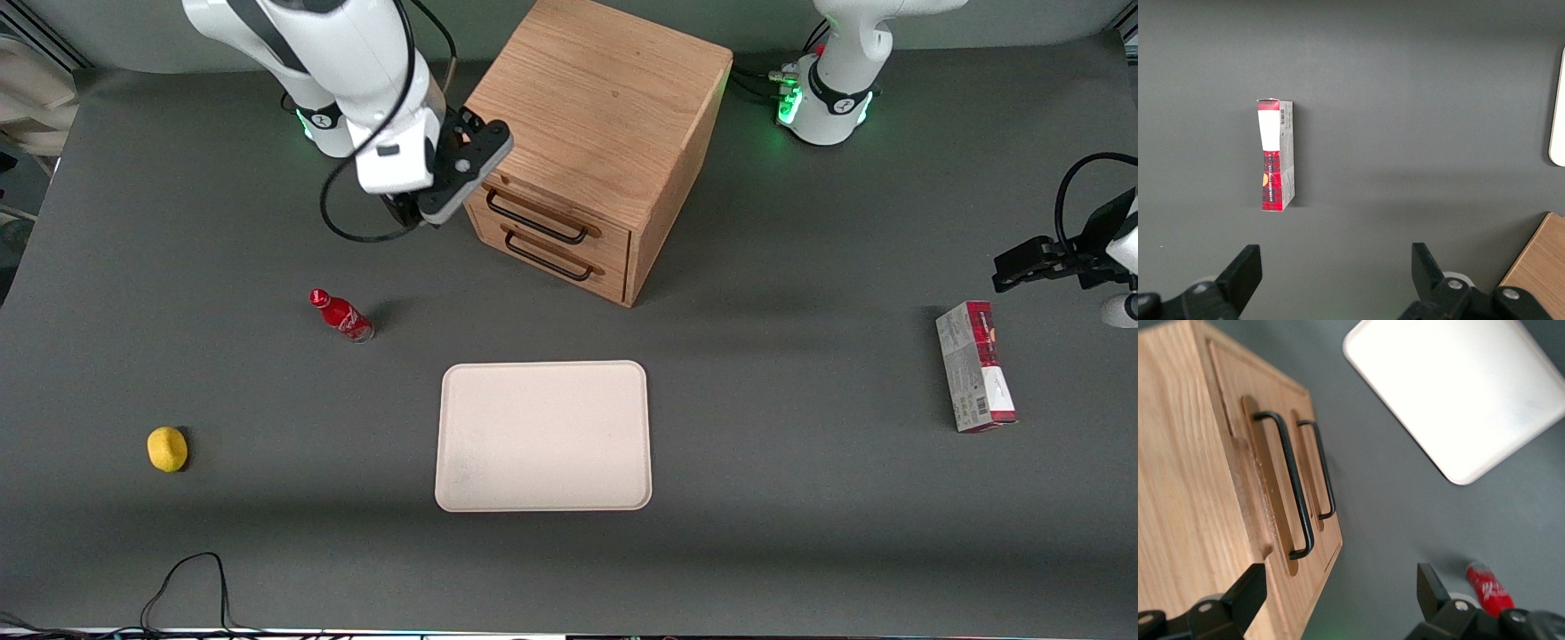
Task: Open upper drawer
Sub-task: 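Move the right gripper toward the upper drawer's black handle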
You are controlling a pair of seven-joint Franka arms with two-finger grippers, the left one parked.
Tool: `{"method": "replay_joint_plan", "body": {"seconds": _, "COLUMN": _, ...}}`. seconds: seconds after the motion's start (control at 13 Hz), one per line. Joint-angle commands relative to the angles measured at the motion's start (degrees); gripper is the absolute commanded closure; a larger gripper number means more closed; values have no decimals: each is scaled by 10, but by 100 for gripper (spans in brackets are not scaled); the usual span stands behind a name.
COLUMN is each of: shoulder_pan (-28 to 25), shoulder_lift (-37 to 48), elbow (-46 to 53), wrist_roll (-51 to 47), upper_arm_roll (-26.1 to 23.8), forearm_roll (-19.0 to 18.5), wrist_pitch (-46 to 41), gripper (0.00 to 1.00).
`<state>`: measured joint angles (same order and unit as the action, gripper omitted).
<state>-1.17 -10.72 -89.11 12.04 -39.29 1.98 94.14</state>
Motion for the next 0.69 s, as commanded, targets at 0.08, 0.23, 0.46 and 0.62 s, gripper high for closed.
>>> {"method": "replay_joint_plan", "body": {"seconds": 0.08, "shoulder_pan": 5, "shoulder_lift": -97, "elbow": 23, "wrist_roll": 88, "upper_arm_roll": -2, "forearm_roll": 71, "wrist_pitch": -3, "gripper": 0}}
{"method": "replay_joint_plan", "body": {"seconds": 0.23, "shoulder_pan": 1, "shoulder_lift": -113, "elbow": 19, "wrist_roll": 88, "upper_arm_roll": -5, "forearm_roll": 73, "wrist_pitch": -2, "gripper": 0}}
{"method": "replay_joint_plan", "body": {"seconds": 0.46, "shoulder_pan": 0, "shoulder_lift": -132, "elbow": 15, "wrist_roll": 88, "upper_arm_roll": -14, "forearm_roll": 72, "wrist_pitch": -2, "gripper": 0}}
{"method": "replay_joint_plan", "body": {"seconds": 0.62, "shoulder_pan": 0, "shoulder_lift": -135, "elbow": -1, "wrist_roll": 89, "upper_arm_roll": -15, "forearm_roll": 70, "wrist_pitch": 17, "gripper": 0}}
